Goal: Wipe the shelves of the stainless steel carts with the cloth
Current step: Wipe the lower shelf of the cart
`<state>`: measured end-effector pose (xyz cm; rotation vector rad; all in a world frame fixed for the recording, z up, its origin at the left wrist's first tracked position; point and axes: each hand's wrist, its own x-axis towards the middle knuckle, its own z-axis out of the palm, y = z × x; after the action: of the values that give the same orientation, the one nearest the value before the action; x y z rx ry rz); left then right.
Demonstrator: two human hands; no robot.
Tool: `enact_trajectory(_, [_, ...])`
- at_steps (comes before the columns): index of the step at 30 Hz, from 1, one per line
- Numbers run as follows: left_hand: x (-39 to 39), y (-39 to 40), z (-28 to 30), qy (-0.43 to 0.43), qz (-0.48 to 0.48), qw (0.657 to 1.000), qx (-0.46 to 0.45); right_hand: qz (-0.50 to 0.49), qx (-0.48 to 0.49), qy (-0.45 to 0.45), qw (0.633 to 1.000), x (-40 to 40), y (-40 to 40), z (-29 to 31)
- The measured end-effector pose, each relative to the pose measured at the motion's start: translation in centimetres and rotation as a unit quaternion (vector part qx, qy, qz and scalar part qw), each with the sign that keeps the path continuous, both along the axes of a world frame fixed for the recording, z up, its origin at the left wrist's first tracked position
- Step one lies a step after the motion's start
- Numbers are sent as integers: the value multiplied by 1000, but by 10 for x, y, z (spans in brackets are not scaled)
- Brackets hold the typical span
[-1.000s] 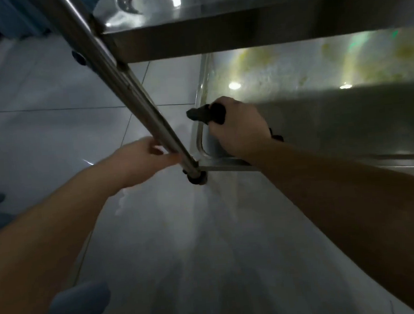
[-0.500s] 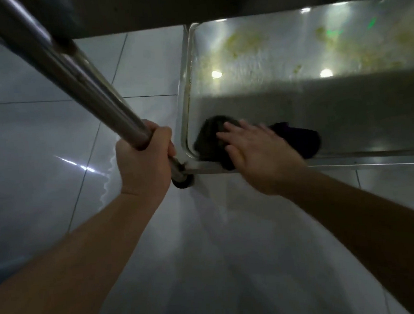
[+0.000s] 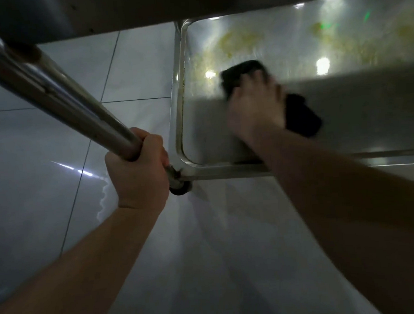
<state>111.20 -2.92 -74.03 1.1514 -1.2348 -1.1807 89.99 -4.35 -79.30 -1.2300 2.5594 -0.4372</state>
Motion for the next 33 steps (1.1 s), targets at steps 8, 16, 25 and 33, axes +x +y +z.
enact_trajectory(8, [4, -2, -3, 8, -21, 1000, -6, 287, -34, 3, 957, 39, -21, 4])
enact_trajectory(16, [5, -2, -8, 3, -29, 999, -33, -174, -30, 55, 983, -137, 36, -11])
enact_trajectory(25, [4, -2, -5, 24, -26, 999, -3, 232, 18, 51, 971, 9, -73, 11])
enact_trajectory(33, [7, -4, -7, 6, -31, 1000, -5, 484, -2, -17, 875, 38, 0, 10])
